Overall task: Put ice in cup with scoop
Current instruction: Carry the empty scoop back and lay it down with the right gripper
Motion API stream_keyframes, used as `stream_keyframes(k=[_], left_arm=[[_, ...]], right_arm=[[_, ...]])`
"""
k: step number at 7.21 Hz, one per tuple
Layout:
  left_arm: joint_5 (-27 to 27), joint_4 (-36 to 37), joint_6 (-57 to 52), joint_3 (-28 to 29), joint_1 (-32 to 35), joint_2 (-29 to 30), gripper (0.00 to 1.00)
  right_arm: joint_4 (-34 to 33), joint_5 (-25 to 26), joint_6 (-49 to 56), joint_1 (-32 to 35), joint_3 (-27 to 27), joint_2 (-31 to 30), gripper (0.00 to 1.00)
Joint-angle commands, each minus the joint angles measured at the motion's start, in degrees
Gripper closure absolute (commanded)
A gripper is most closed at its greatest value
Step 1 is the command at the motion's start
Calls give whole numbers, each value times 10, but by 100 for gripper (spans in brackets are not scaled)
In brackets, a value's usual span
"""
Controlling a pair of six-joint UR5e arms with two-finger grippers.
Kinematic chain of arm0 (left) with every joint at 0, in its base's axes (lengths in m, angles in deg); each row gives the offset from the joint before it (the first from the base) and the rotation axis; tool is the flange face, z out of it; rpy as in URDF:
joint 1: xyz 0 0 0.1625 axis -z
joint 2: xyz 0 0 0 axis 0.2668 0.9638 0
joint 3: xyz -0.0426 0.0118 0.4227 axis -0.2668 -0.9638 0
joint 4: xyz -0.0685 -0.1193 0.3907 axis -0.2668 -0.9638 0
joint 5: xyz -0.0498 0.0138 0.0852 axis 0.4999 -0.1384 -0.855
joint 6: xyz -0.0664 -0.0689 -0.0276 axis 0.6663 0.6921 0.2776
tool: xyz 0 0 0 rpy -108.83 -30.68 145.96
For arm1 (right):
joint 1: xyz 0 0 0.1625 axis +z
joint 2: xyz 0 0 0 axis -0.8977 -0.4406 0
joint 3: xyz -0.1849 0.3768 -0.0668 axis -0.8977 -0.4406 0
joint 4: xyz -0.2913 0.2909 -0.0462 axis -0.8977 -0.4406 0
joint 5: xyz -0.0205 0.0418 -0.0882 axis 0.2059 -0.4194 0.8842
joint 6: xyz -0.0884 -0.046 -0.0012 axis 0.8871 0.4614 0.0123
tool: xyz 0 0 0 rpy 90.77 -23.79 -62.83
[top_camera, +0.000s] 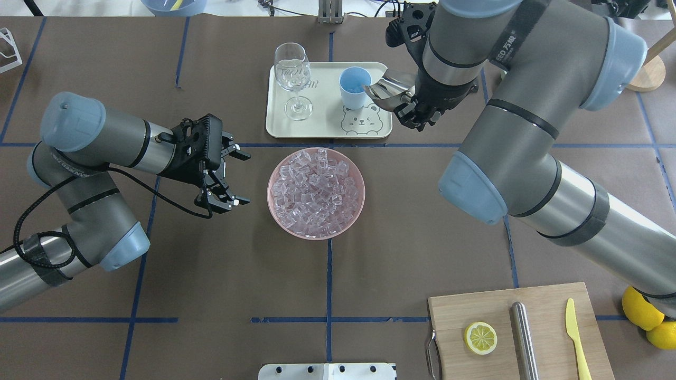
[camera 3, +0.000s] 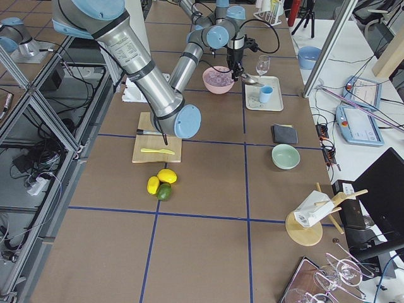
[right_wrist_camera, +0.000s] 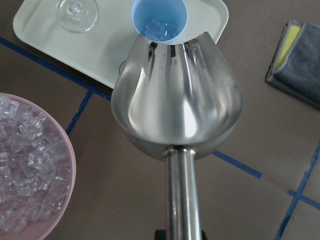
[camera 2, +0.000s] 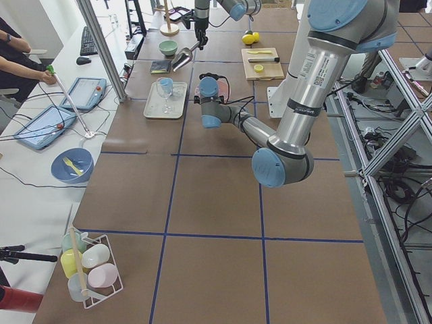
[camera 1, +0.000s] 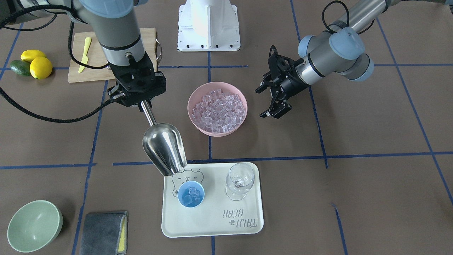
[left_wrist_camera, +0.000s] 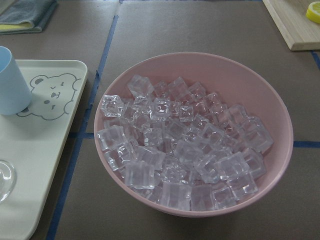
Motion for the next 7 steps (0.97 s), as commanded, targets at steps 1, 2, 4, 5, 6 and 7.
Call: stream_keyframes(k=[1, 2, 4, 5, 6, 7], left_arm=[[0, 1, 0, 0, 1, -3, 0], [1, 1, -2, 0, 7, -5, 0], [2, 3, -4, 0, 14, -22, 0], [13, 1, -4, 0, 17, -35, 0], [60, 3, -4, 0, 41, -46, 0], [102, 3, -4, 1, 58, -51, 0]], right_arm=[[6, 8, -11, 6, 55, -57, 100], [9, 11, -47, 14, 88, -94, 100], [149, 23, -152, 15, 116, -219, 100], [243, 29, -184, 15, 117, -292, 100], [319, 46, -224, 15, 120, -361, 100], [369, 50, -263, 14, 138, -421, 100]])
